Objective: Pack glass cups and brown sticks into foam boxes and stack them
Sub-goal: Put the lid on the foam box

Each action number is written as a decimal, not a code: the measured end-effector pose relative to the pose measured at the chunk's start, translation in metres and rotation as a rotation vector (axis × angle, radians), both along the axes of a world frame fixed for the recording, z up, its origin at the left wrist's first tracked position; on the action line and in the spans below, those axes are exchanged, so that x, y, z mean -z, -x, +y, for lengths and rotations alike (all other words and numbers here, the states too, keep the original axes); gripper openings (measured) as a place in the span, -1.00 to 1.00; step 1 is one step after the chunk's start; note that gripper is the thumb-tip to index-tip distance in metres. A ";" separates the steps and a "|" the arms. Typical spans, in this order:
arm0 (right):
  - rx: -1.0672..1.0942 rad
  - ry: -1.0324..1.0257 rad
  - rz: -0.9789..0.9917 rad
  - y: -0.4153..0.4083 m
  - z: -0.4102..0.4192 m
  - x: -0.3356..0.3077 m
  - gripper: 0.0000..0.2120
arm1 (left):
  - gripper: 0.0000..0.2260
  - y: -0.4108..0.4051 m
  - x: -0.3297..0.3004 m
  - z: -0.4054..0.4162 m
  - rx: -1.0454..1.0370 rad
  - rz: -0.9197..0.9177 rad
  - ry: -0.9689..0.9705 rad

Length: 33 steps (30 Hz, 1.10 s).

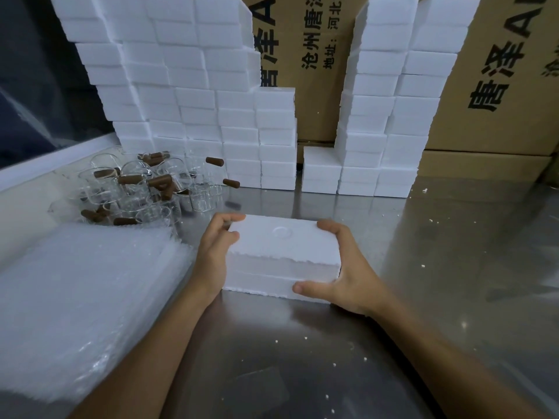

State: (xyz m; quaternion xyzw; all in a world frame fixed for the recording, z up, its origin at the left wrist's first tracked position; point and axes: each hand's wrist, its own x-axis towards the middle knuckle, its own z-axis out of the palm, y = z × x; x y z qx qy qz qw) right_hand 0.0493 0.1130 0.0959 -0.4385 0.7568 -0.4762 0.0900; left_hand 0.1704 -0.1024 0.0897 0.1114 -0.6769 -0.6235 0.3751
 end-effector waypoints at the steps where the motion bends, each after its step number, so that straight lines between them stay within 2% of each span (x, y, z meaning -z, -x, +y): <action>1: -0.001 -0.007 0.020 0.000 0.000 0.001 -0.04 | -0.75 0.000 0.000 -0.001 -0.007 -0.003 0.007; 5: -0.011 0.014 -0.034 0.000 0.002 0.000 -0.11 | -0.74 -0.001 0.000 -0.001 -0.045 -0.047 0.043; 9: -0.044 0.024 -0.103 0.003 0.005 -0.004 -0.18 | -0.76 -0.008 0.003 0.004 -0.127 -0.157 0.255; 13: -0.054 0.043 -0.116 0.004 0.006 -0.002 -0.19 | -0.58 -0.017 0.001 0.009 -0.190 -0.205 0.424; 16: -0.029 0.061 -0.110 0.004 0.006 -0.001 -0.19 | -0.40 -0.025 -0.001 0.009 -0.141 -0.255 0.442; 18: 0.002 0.075 -0.119 0.003 0.005 0.000 -0.18 | -0.39 -0.027 -0.001 0.009 -0.094 -0.296 0.440; 21: 0.095 0.065 -0.040 -0.001 0.001 0.003 -0.16 | -0.45 -0.025 0.000 0.012 -0.101 -0.353 0.560; 25: 0.201 -0.005 0.193 -0.006 0.001 0.005 -0.07 | -0.49 -0.019 0.006 0.012 -0.217 -0.391 0.670; 28: 0.137 -0.030 0.279 -0.007 0.005 0.006 -0.03 | -0.47 -0.013 0.008 0.008 -0.253 -0.411 0.637; 33: 0.160 0.015 0.204 -0.013 0.003 0.008 -0.11 | -0.46 -0.009 0.009 0.001 -0.199 -0.399 0.488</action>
